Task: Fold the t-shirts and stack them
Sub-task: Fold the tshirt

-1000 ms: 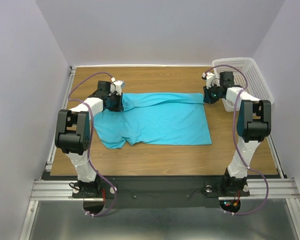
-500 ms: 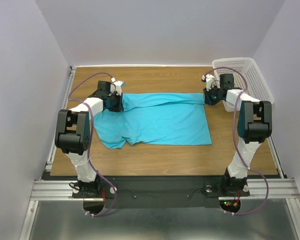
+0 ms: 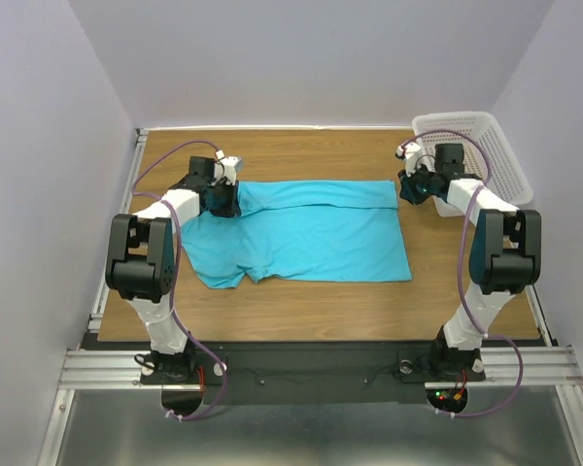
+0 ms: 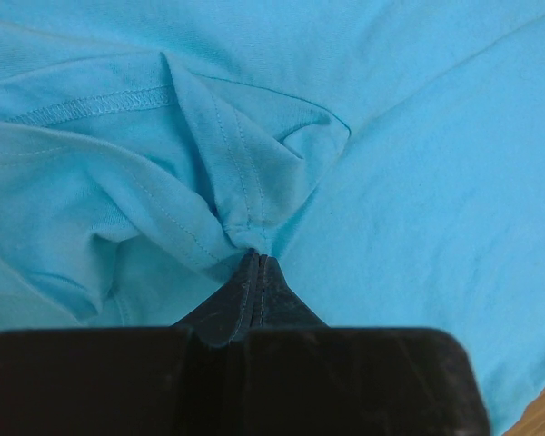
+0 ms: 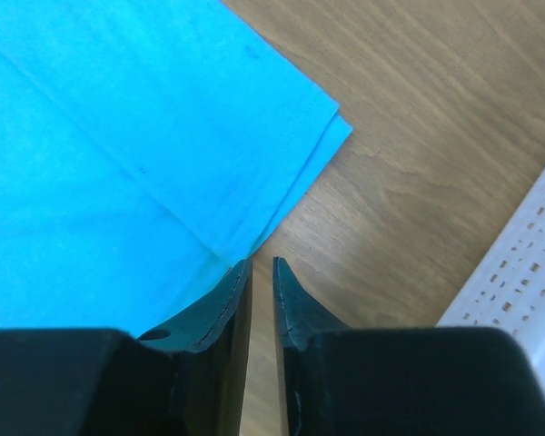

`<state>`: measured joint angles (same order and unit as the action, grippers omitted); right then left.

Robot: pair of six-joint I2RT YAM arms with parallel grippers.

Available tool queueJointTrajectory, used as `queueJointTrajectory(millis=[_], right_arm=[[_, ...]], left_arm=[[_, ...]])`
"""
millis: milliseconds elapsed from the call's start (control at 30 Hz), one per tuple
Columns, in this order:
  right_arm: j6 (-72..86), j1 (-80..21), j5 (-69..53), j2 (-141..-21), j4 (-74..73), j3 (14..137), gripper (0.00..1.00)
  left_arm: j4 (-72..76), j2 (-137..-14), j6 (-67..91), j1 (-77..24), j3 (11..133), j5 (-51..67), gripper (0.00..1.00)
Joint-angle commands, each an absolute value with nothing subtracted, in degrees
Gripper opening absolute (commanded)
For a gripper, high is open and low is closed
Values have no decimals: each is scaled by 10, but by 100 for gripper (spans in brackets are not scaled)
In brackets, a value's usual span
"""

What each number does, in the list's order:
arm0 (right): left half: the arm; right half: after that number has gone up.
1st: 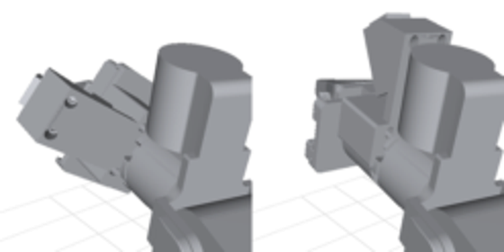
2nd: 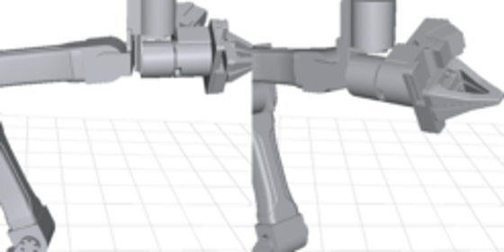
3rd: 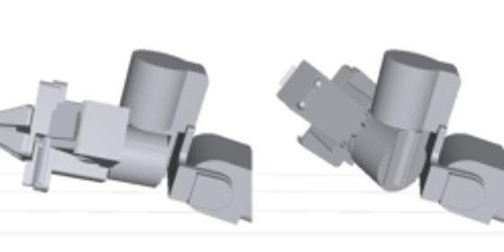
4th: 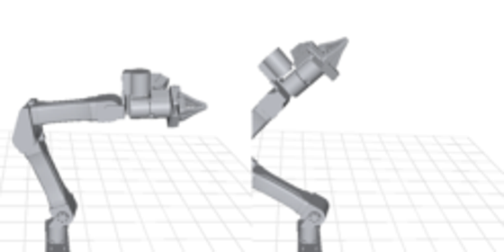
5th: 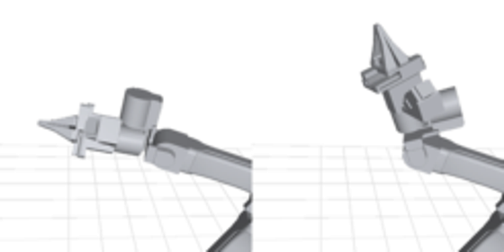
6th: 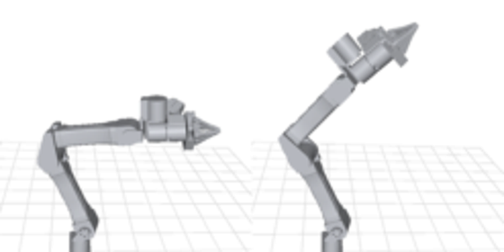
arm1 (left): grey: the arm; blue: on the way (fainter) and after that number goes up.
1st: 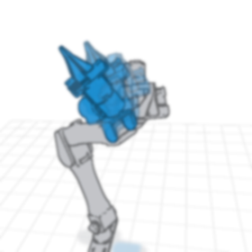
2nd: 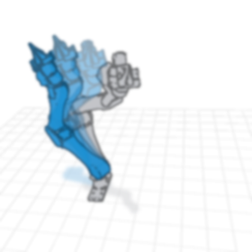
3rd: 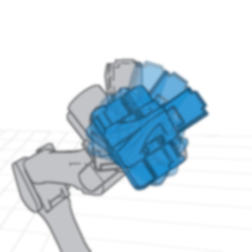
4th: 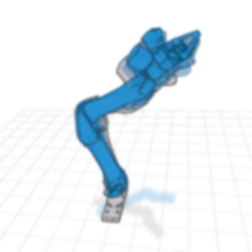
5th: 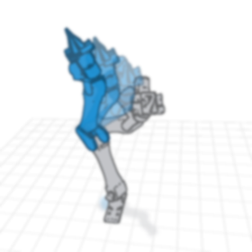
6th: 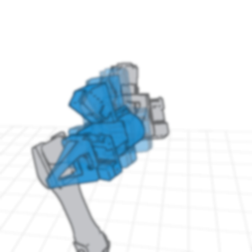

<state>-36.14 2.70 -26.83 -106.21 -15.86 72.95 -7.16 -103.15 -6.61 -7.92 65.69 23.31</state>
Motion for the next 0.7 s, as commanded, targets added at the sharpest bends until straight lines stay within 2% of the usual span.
queueJointTrajectory(millis=[0, 367, 667], right_arm=[[-370, 33, -311, -1006, -134, 720, 22], [-222, 33, -408, -1021, -137, 737, 22], [-194, 32, -434, -1000, -141, 717, 23]], left_arm=[[-79, -992, -70, -82, 678, 246, 0], [-77, -984, -69, -83, 675, 250, 0], [-73, -972, -62, -83, 673, 228, 0]])
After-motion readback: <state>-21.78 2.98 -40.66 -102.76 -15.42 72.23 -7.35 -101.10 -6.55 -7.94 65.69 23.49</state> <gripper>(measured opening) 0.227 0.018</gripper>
